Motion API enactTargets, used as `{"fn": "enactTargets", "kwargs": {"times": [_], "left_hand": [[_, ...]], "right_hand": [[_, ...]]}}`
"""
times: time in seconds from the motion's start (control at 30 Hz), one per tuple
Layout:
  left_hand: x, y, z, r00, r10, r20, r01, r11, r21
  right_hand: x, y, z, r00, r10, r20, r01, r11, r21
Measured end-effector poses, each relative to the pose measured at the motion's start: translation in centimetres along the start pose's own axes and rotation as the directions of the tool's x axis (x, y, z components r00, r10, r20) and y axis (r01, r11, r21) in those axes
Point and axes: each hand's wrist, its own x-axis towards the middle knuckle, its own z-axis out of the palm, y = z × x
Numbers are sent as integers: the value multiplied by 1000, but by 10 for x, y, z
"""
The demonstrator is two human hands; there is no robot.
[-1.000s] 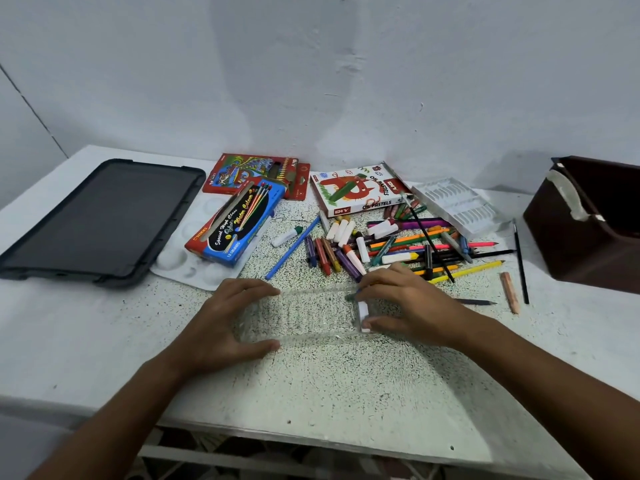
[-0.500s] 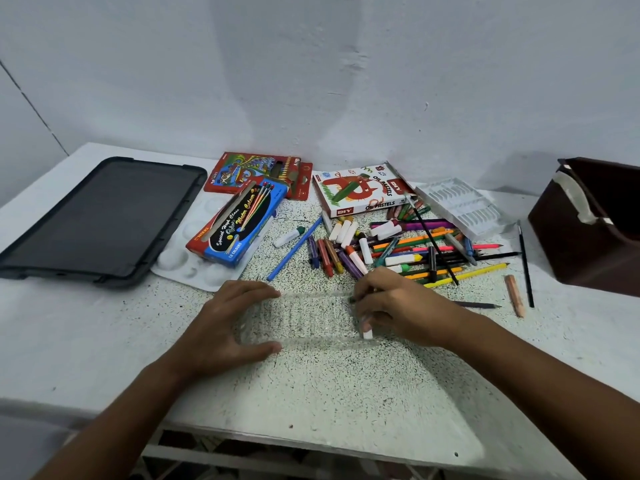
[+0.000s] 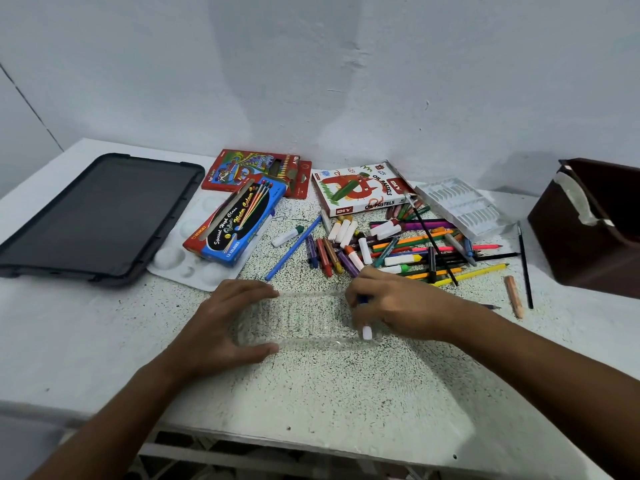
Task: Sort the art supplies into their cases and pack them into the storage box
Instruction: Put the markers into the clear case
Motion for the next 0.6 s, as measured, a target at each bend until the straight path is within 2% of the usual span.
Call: {"fn": "enactTargets", "kwargs": {"times": [0.23, 0.37, 0.47, 0.6], "left_hand": [[1, 0, 0, 1000, 8, 3, -8, 1000, 7], [1, 0, 0, 1000, 9, -11, -9, 1000, 12], [0, 1, -1, 1000, -2, -29, 2, 1000, 15], [0, 0, 0, 999, 2, -37, -1, 1000, 27]], "right_hand": [[11, 4, -3, 996, -78, 44, 78, 997, -4], [14, 4, -5, 997, -37, 68, 34, 998, 43], [7, 8, -12, 989, 140, 42, -145, 970, 195], [-5, 2, -12, 896, 442, -46, -408, 859, 308]]}}
